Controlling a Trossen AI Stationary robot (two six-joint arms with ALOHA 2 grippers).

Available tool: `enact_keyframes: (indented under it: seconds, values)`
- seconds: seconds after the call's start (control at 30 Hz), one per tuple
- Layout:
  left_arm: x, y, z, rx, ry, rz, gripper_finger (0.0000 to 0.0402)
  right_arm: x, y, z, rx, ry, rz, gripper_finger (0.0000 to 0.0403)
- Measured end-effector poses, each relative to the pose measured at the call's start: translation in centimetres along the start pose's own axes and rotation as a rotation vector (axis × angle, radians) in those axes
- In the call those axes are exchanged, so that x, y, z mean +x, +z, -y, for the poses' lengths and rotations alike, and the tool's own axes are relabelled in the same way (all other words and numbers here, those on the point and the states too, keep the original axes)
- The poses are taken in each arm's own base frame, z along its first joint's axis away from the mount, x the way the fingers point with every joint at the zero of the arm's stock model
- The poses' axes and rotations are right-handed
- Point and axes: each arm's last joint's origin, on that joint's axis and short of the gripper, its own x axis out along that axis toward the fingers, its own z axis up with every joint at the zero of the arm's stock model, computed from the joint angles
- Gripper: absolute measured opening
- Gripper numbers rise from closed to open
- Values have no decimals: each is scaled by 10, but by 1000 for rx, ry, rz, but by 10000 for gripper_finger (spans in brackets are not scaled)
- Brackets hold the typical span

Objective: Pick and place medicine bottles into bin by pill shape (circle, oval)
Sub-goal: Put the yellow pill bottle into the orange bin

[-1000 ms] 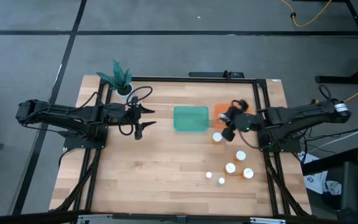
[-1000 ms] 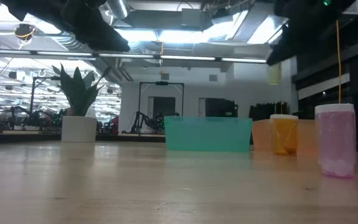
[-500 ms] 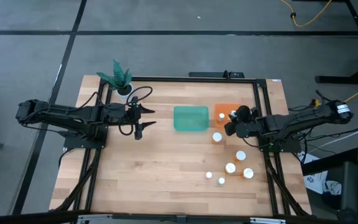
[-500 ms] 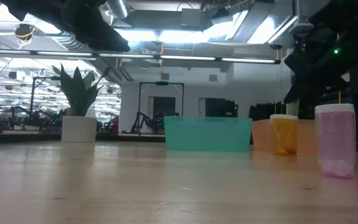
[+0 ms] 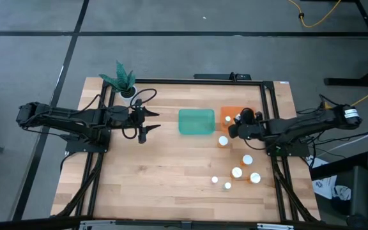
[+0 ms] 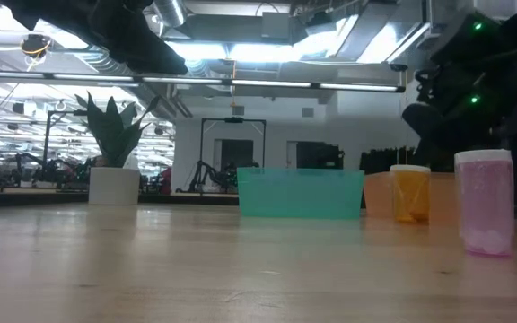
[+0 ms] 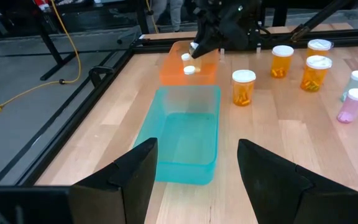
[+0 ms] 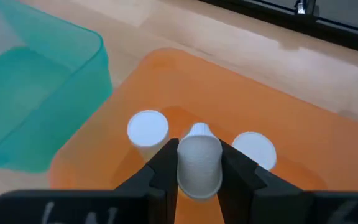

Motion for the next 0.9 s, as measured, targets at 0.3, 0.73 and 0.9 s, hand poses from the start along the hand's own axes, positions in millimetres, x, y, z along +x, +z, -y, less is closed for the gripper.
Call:
enact_keyframes:
  seconds: [0.3, 0.73, 0.9]
  values:
    - [0, 0, 0, 0, 0, 0, 214, 12, -1, -4, -49, 1, -45, 84]
    - [0, 0, 0, 0, 0, 0, 214, 20, -2, -5, -45, -18, -60, 90]
    - [0, 0, 0, 0, 0, 0, 214, 20, -2, -5, -45, -14, -65, 116]
